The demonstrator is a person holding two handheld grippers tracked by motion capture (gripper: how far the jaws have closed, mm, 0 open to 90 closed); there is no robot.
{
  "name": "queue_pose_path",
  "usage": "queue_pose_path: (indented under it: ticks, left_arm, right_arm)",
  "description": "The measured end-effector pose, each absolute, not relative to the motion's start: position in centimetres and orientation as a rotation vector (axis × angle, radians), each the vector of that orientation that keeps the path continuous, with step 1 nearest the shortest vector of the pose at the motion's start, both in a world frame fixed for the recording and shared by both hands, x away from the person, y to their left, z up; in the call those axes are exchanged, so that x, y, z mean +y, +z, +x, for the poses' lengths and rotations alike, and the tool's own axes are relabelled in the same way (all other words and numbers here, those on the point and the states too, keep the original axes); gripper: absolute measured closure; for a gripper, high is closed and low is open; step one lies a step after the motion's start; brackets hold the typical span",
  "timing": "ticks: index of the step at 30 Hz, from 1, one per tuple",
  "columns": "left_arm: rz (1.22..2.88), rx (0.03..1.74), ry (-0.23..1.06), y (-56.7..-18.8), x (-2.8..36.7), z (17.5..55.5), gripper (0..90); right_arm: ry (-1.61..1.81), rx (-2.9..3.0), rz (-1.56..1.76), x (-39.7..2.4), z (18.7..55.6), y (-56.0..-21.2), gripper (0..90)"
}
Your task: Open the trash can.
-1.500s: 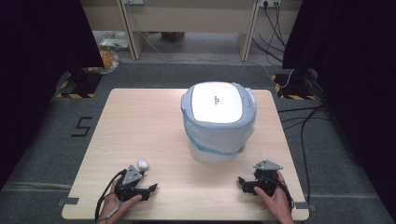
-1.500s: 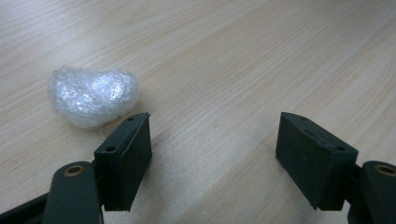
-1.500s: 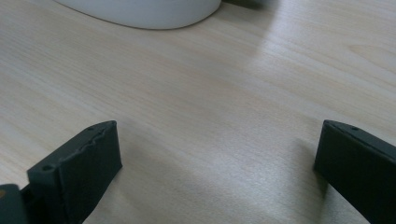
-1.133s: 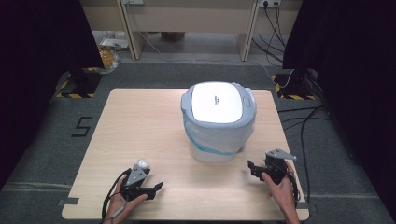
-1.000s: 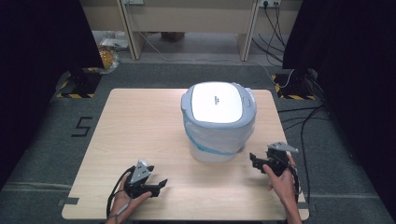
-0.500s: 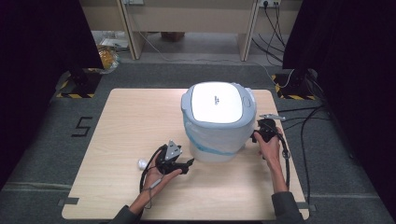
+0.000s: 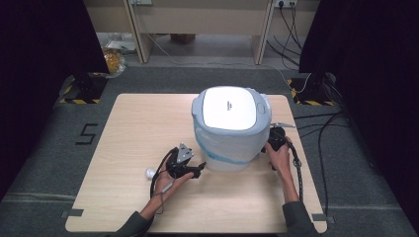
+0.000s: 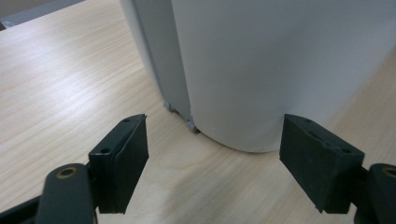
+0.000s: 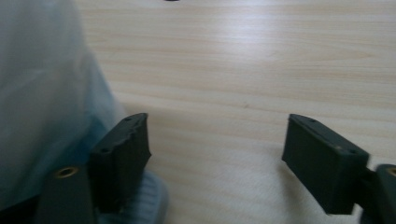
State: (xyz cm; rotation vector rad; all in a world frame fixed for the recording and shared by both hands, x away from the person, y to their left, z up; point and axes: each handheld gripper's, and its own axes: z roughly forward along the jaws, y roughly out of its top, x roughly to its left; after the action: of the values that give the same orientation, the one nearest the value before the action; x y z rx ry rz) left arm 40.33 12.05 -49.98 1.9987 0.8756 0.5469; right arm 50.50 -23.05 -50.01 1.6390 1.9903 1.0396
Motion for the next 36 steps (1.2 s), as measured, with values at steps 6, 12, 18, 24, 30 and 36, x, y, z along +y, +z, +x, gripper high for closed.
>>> queue_pose_path:
  ticks: [6,12,18,24,30,36]
  left_arm:
    - [1.967,0.932,0.576,-50.1,12.9,41.4,25.7]
    - [1.941,0.983,0.6,-50.1,13.2,42.6,28.3]
    - [1.924,1.016,0.61,-50.1,12.8,43.4,33.3]
    - [1.918,1.022,0.61,-49.9,12.0,43.8,38.6]
    - [1.911,1.019,0.594,-49.9,10.9,44.2,41.9]
    - [1.931,0.995,0.576,-49.7,9.4,44.3,42.6]
  right_arm:
    - [0.987,1.99,1.638,-22.9,48.0,-49.6,24.9]
    - [1.019,1.941,1.739,-23.0,44.1,-49.7,25.9]
    - [1.015,1.887,1.726,-22.5,40.3,-49.7,26.1]
    - [1.032,1.861,1.698,-22.5,38.7,-49.8,26.1]
    - [1.084,1.846,1.698,-23.1,37.7,-50.1,26.0]
    - [1.108,1.846,1.72,-24.0,36.9,-50.3,26.0]
